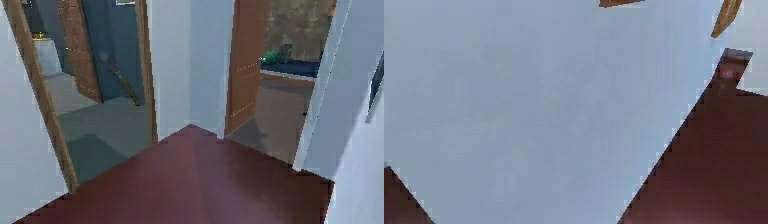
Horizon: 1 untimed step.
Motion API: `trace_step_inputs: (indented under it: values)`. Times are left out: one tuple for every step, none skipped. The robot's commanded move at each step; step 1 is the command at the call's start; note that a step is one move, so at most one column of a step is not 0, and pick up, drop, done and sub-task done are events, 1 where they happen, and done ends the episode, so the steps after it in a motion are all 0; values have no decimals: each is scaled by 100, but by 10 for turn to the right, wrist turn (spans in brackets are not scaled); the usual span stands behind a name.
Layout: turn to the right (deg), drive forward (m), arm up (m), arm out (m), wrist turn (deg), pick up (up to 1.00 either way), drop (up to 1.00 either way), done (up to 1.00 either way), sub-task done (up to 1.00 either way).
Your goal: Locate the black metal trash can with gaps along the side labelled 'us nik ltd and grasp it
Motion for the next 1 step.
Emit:
trace_step_inputs:
  values:
    - [-180,0,0,0,0,0,0,0,0]
